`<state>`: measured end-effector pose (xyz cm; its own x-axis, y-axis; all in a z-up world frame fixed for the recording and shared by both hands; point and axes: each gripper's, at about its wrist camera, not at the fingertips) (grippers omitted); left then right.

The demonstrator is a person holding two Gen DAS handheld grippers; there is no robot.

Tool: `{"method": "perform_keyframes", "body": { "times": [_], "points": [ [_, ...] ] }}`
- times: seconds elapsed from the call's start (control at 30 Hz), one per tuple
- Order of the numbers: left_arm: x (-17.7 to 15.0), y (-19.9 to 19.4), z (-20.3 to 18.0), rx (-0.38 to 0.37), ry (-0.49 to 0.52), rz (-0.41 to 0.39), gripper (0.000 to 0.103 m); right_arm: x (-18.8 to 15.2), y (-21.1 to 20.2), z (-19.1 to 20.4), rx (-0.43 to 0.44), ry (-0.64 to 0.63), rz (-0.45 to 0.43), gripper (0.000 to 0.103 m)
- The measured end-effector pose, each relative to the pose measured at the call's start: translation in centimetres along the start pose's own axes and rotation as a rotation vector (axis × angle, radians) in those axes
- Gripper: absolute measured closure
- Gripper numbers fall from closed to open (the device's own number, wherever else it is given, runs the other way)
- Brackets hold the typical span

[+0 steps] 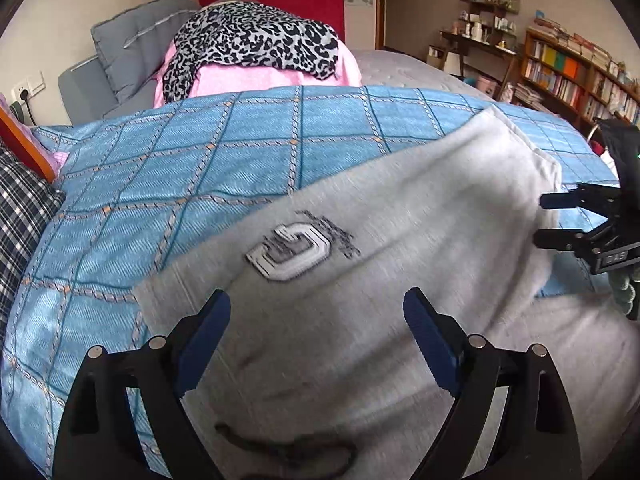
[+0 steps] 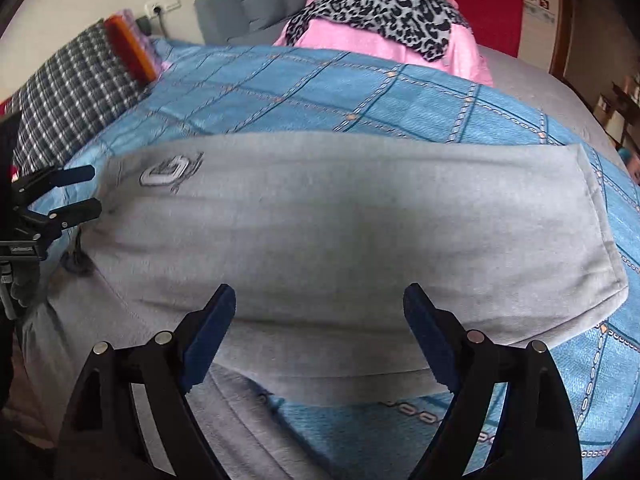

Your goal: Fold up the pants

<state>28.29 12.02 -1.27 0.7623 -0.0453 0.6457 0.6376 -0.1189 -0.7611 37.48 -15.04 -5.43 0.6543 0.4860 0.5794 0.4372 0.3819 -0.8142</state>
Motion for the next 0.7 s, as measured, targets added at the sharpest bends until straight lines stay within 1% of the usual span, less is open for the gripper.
{"method": "perform_keyframes", "body": {
  "times": [0.07,0.13,0.17,0.23,0.27,0.3,0.4,0.47,0.53,0.6,0.67,0.7],
  "points": [
    [-1.6,-0.3,-0.4,-0.036,-0.019,0.01,0.015,0.3,1.6,1.6,-0.013,-0.035,0.034,0.016],
    [-3.1,-0.3,-0.9,-0.074,-0.017,0.016,0.015,0.8,3.9,1.8,-0.009,-0.016,0.088,0.016],
    [-3.7,-0.1,-1.1,-0.071,-0.01,0.016,0.014,1.1,5.2,1.5,-0.009,0.001,0.113,0.016],
    [-4.5,0.7,-1.2,-0.059,-0.006,0.024,0.014,1.9,7.3,1.0,-0.022,0.03,0.133,0.016],
    [-4.6,1.2,-1.0,-0.062,-0.026,0.038,0.014,2.4,8.1,0.6,-0.026,0.036,0.136,0.011],
    [-4.5,1.6,-0.4,-0.068,-0.054,0.055,0.014,3.0,8.6,0.5,-0.034,0.045,0.132,0.008],
    [-3.8,1.3,1.8,-0.128,-0.165,0.066,0.014,4.8,9.8,0.0,-0.056,0.063,0.136,0.008],
    [-3.1,0.5,3.1,-0.142,-0.217,0.037,0.014,6.0,9.5,-0.2,-0.047,0.086,0.113,0.008],
    [-2.1,-0.3,4.3,-0.105,-0.225,-0.009,0.012,7.0,9.2,-0.1,-0.046,0.061,0.082,0.008],
    [-0.9,-0.4,5.4,-0.053,-0.235,-0.033,0.011,7.9,10.6,0.1,-0.063,0.045,0.112,0.008],
    [0.4,0.1,7.1,-0.007,-0.273,-0.038,0.011,8.6,12.7,-0.2,-0.057,0.056,0.155,0.008],
    [1.0,0.5,7.9,0.016,-0.29,-0.037,0.011,8.9,13.4,-0.3,-0.058,0.056,0.153,0.007]
  ]
}}
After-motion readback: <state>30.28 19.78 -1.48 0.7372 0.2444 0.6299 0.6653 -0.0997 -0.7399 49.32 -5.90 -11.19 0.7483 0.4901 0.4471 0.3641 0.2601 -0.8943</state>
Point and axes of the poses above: each gripper's, at about its wrist camera, not at the fingertips, and y roughly the way its jaws point, z to its left, x to its top, and after that the axes turned 8 degrees about -y, right-handed
